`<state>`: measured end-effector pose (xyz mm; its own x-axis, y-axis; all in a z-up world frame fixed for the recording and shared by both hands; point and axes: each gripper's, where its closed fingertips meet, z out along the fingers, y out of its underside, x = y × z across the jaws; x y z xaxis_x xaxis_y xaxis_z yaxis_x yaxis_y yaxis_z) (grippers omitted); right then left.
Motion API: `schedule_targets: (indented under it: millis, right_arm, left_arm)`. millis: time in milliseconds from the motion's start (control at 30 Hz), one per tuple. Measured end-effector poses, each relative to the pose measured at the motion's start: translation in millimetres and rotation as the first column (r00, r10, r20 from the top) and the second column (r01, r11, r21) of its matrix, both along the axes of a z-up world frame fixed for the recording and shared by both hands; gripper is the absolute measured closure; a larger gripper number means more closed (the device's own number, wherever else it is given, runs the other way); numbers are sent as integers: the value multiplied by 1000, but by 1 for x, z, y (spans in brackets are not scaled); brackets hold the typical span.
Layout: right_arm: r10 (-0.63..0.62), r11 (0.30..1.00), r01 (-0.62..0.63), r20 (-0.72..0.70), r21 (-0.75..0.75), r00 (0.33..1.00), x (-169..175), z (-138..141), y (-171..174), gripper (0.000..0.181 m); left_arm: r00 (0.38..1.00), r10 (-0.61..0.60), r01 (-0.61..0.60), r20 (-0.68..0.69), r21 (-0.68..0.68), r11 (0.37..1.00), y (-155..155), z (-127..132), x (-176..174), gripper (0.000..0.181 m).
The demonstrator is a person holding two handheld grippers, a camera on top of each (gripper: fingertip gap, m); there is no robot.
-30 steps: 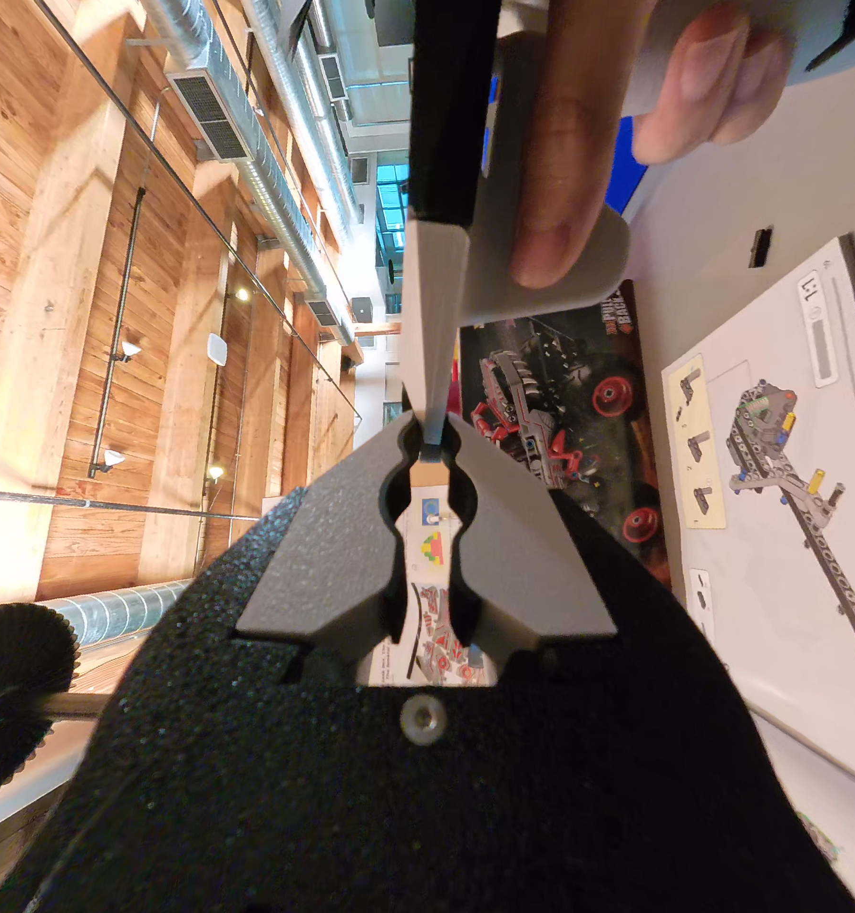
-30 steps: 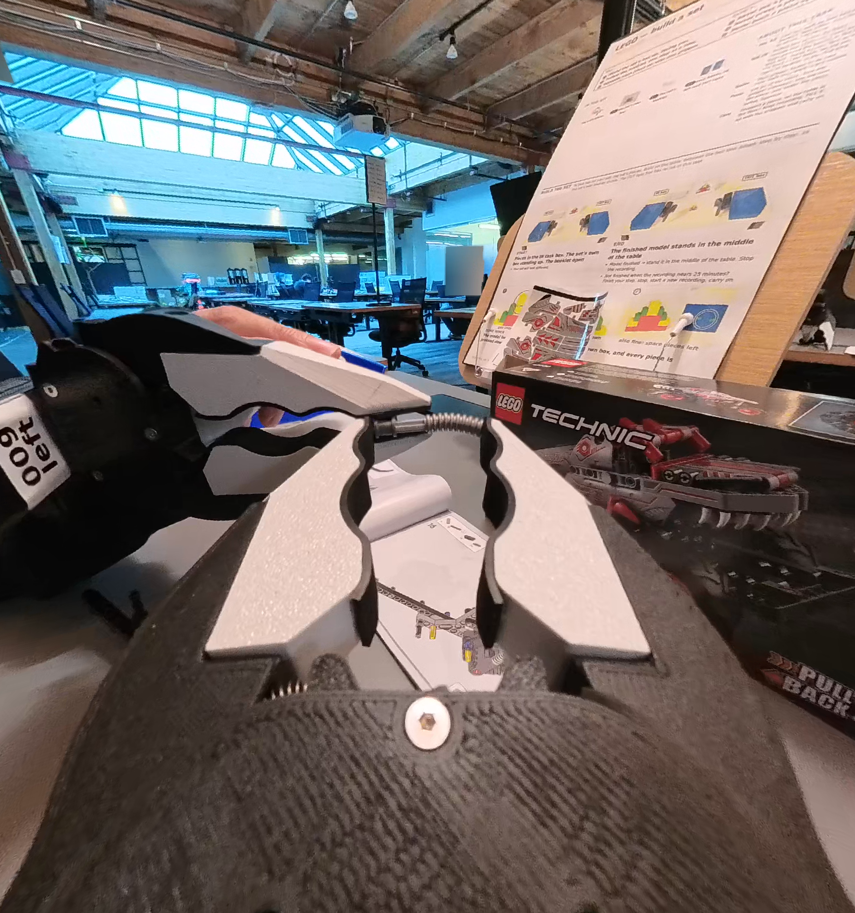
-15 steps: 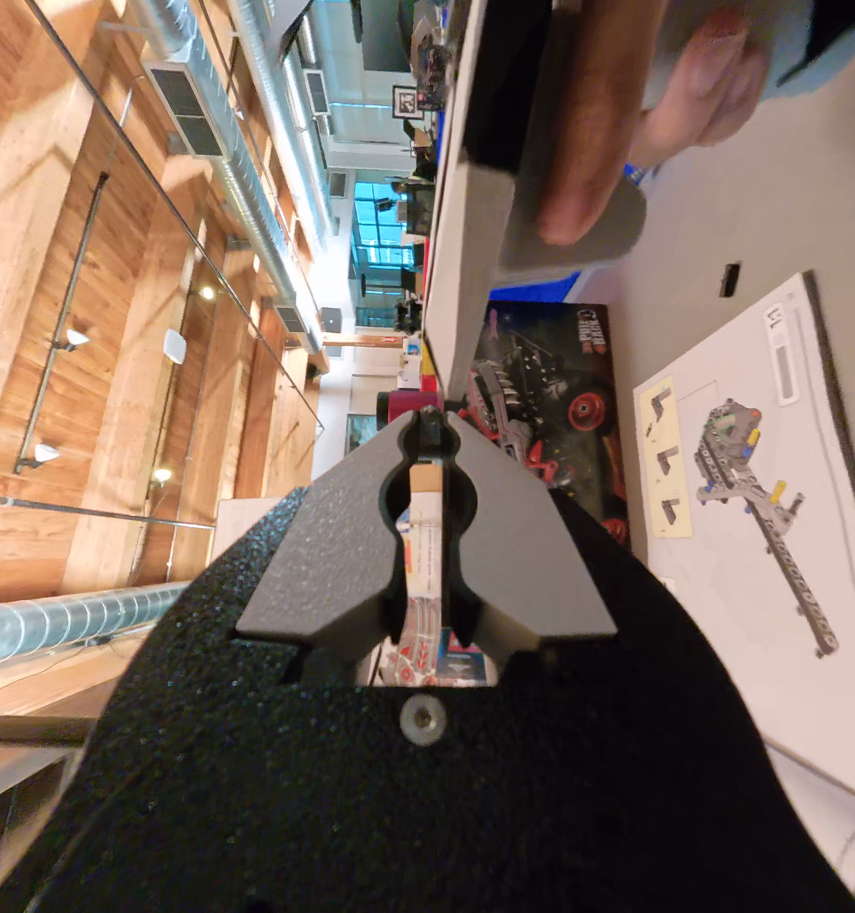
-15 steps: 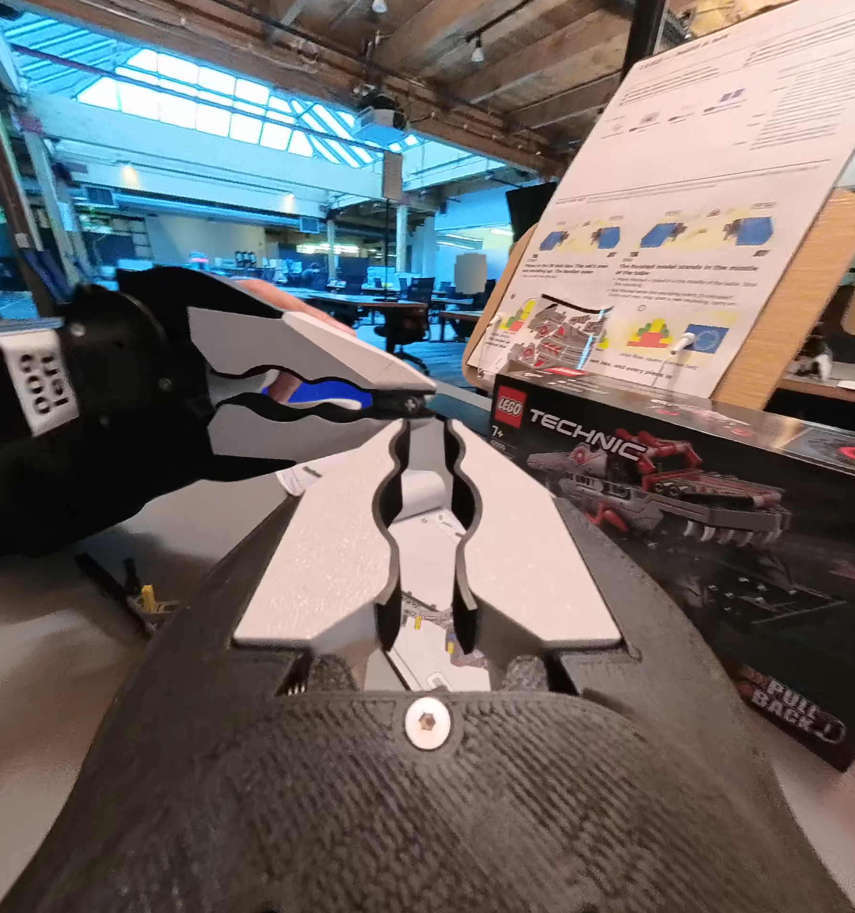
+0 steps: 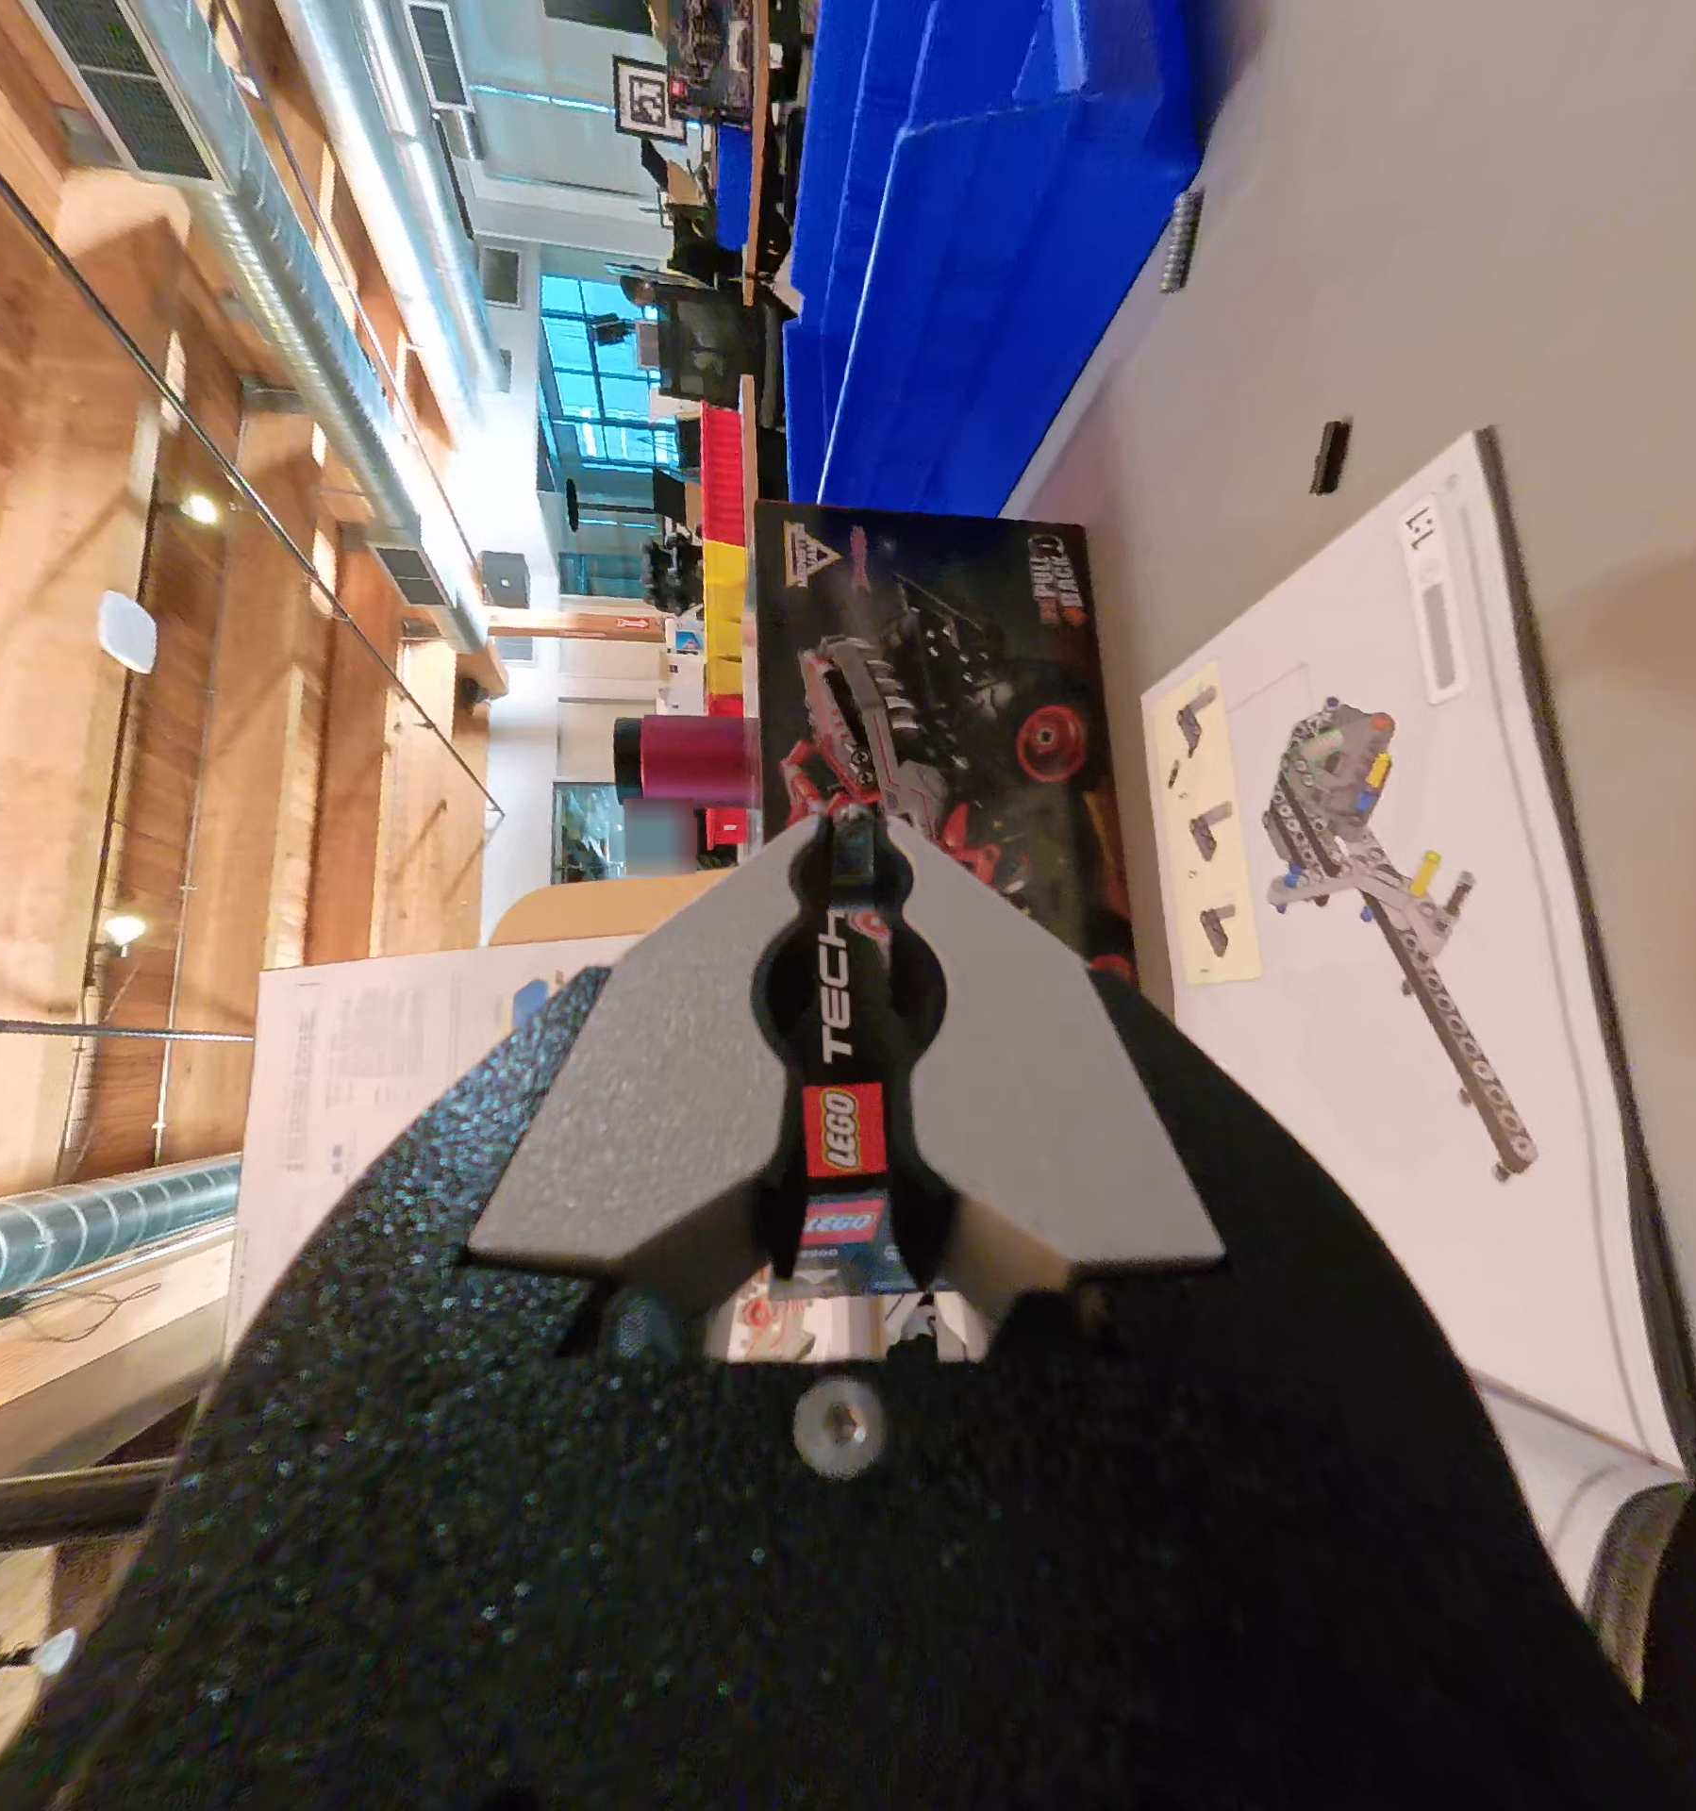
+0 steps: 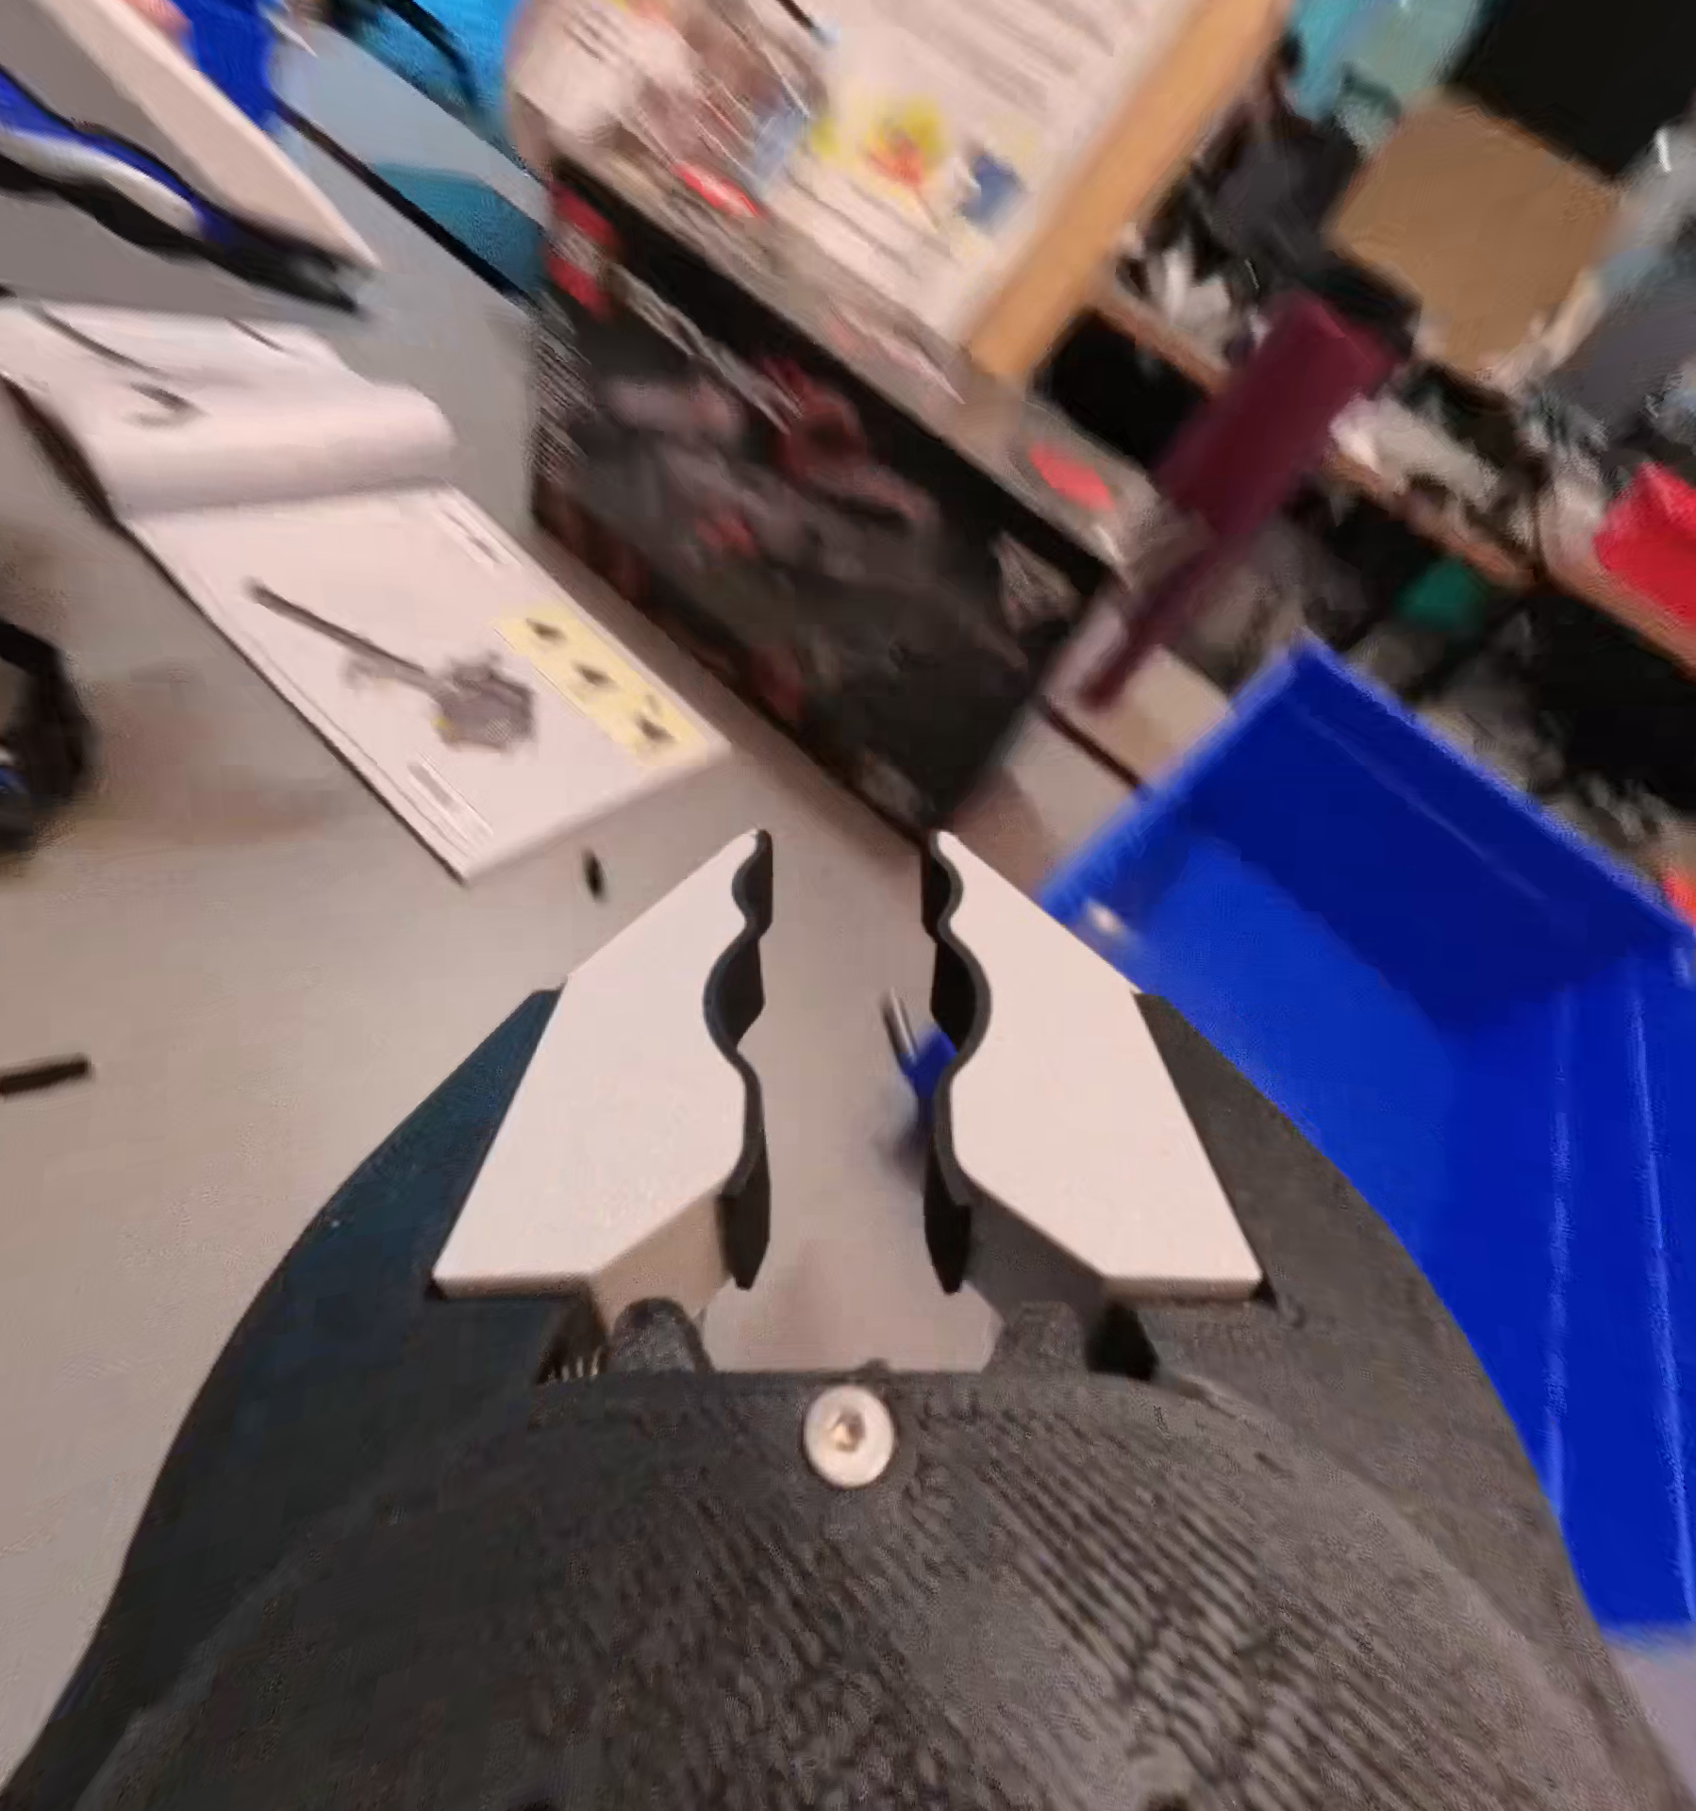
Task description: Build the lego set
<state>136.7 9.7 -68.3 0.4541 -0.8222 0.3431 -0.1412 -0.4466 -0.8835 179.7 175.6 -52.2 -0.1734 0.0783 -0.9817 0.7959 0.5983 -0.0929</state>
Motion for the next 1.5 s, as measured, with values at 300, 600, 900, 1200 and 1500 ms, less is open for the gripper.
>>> schedule_targets:
  millis: [300,600,900,1200,1500]
  right_arm:
    - [-112,987,93,-150,-130,982,10,-50,-20,166]
    - [-311,806,96,-281,-584,908,36,-86,-12,143]
    - [-284,854,-263,-825,-449,489,21,-85,-23,164]
    - [-347,797,-183,-684,-576,642,40,-78,2,181]
    - [-422,692,-218,-631,-688,651,46,-103,-25,178]
  left_arm:
    - [990,13,-2,-143,75,997,1,-23,4,177]
    - [968,41,-19,-249,90,996,18,-24,15,177]
    - [915,-18,5,-403,-33,999,31,-7,20,177]
    - [875,-71,34,-479,-85,996,39,-2,21,177]
    - [842,-121,78,-526,-104,992,42,1,14,176]
